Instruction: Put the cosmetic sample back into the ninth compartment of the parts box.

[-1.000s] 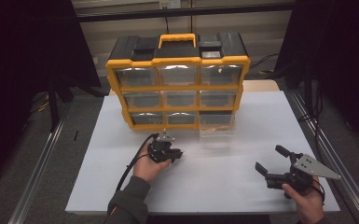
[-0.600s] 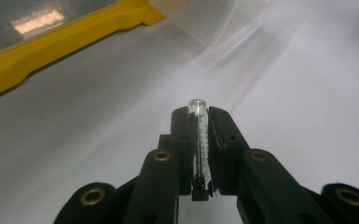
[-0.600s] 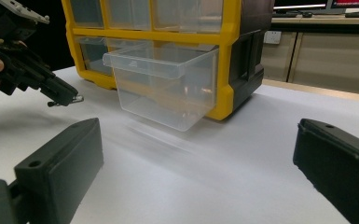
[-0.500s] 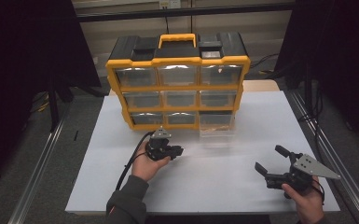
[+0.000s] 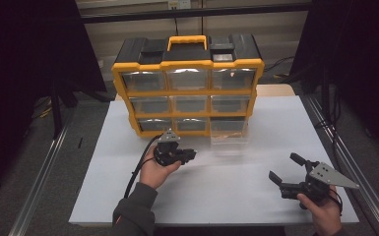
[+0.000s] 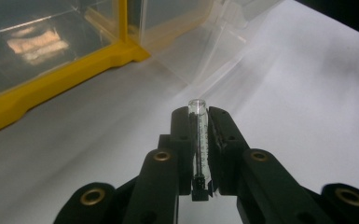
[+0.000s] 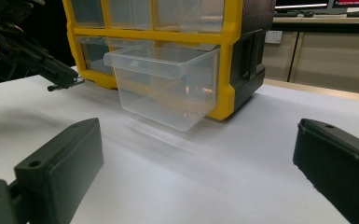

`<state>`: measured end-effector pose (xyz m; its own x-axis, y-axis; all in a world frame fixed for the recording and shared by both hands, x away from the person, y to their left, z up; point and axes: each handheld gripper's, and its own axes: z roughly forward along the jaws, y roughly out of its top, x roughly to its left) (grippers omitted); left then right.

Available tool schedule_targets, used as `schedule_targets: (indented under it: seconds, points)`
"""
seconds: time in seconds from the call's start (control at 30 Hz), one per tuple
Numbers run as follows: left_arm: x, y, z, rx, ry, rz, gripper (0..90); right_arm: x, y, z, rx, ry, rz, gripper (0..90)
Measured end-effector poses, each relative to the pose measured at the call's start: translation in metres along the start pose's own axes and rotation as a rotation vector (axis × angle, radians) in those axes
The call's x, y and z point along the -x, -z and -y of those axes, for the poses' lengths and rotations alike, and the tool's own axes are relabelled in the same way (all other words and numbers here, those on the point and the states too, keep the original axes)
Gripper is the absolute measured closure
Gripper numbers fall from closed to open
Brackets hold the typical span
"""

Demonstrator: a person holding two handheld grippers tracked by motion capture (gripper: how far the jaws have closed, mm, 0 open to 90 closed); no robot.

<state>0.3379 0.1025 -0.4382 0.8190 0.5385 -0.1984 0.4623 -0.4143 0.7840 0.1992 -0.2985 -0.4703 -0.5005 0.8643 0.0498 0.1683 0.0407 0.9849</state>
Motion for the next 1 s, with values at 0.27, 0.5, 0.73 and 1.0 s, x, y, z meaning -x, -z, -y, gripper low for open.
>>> schedule_targets:
  seconds: [0.27,0.5,0.73,1.0]
  points:
    - [0.004,0.003,-0.01,0.017,0.002,0.016,81.4,0.0,0.0,0.0,-0.001,-0.002,0.0,0.8]
    - [0.006,0.006,-0.019,0.015,-0.001,0.026,81.4,0.0,0.0,0.0,-0.001,0.0,0.0,0.8]
    - [0.008,0.008,-0.03,0.0,0.0,0.041,81.4,0.0,0.0,0.0,-0.001,0.003,-0.001,0.8]
    - [0.01,0.01,-0.039,0.009,0.011,0.019,81.4,-0.001,0.0,0.0,0.001,0.006,-0.005,0.8]
